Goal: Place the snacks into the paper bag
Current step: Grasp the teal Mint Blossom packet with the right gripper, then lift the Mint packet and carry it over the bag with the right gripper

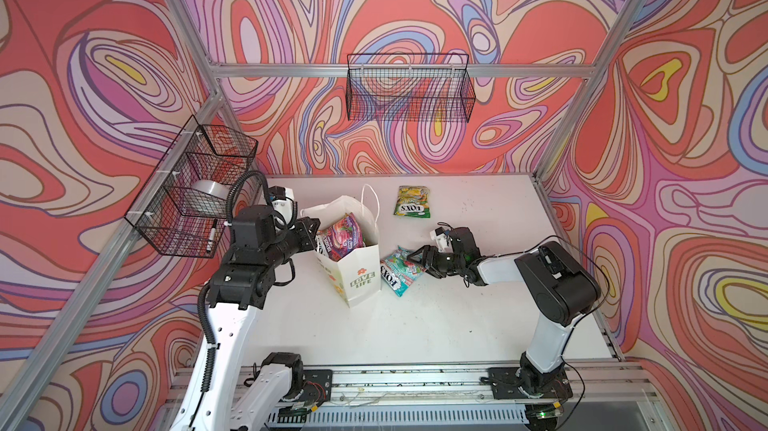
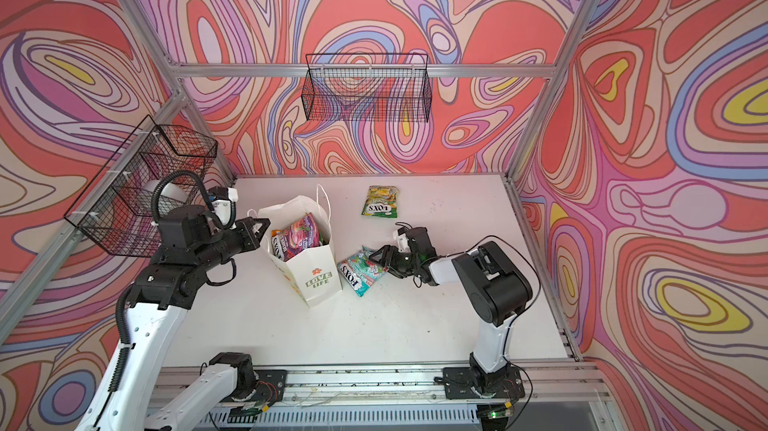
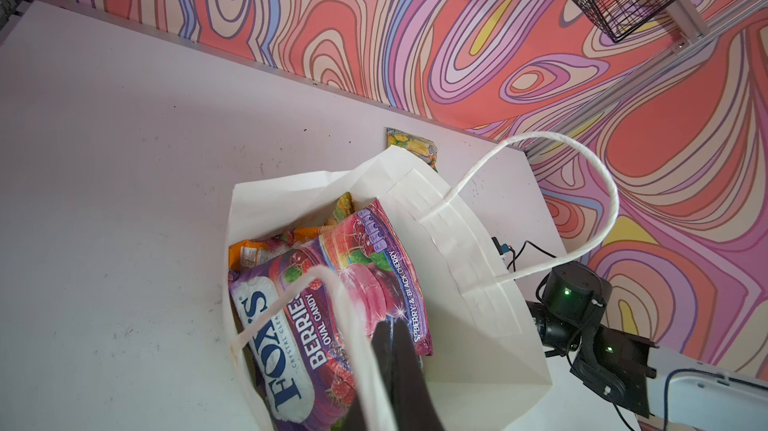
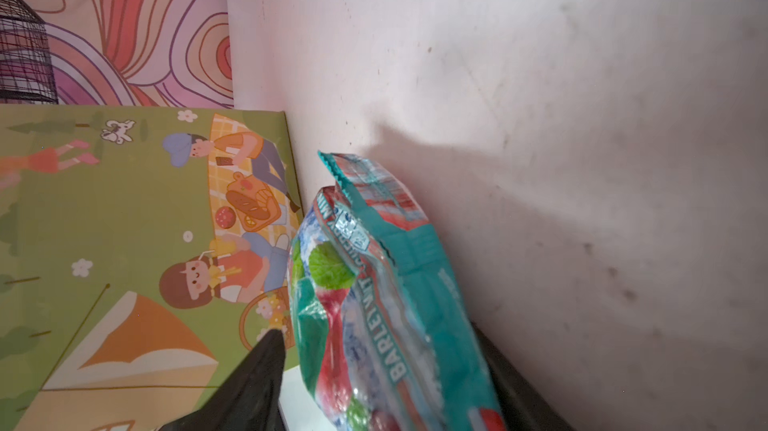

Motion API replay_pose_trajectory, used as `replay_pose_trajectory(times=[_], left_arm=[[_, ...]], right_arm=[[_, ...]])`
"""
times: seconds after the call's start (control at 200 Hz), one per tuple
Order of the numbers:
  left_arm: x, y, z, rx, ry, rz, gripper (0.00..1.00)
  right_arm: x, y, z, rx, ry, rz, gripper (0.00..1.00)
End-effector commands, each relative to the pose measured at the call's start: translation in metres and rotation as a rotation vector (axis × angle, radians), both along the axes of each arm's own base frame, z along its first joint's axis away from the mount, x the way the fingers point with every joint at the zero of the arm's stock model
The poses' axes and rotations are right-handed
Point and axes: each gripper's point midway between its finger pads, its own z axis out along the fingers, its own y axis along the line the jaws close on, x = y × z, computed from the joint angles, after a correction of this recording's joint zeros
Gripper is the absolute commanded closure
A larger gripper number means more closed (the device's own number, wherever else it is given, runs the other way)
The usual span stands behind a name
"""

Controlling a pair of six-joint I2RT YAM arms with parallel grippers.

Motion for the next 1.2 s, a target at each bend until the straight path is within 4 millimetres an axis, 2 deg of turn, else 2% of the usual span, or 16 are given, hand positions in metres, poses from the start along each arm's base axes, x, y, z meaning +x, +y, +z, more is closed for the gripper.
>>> replay_pose_trajectory(times=[0.0,0.14,0.215,0.326,0.346,0.506,0.967,1.192], left_arm=[[-0.001,-0.003,0.005,-0.012,-0.013,-0.012,1.00],[-0.001,-0.003,0.005,-0.011,-0.013,-0.012,1.00],[-0.001,-0.003,0.005,-0.011,-0.013,-0.011,1.00],[-0.001,-0.003,0.005,-0.011,-0.015,-0.011,1.00],[-0.002,-0.004,0.005,-0.012,-0.015,-0.012,1.00],[-0.002,-0.005,0.005,-0.014,-0.015,-0.019,1.00],[-0.002,-0.005,0.006,-0.018,-0.017,-0.021,1.00],[-0.002,-0.006,0.006,-0.021,-0.017,-0.027,1.00]], right_arm=[[-0.007,-0.001,-0.018,-0.023,0.070,-0.012,0.45],[-0.007,0.000,-0.008,-0.017,0.056,-0.012,0.69],[-0.007,0.000,0.002,-0.014,0.042,-0.012,0.79],[-0.007,-0.001,0.014,-0.021,0.025,-0.015,0.87],[-0.006,-0.001,0.025,-0.013,0.002,-0.015,0.88],[-0.007,-0.003,0.053,-0.027,-0.043,-0.019,0.99],[-0.013,-0.024,0.158,-0.083,-0.235,-0.093,1.00],[-0.025,-0.034,0.225,-0.079,-0.369,-0.129,1.00]])
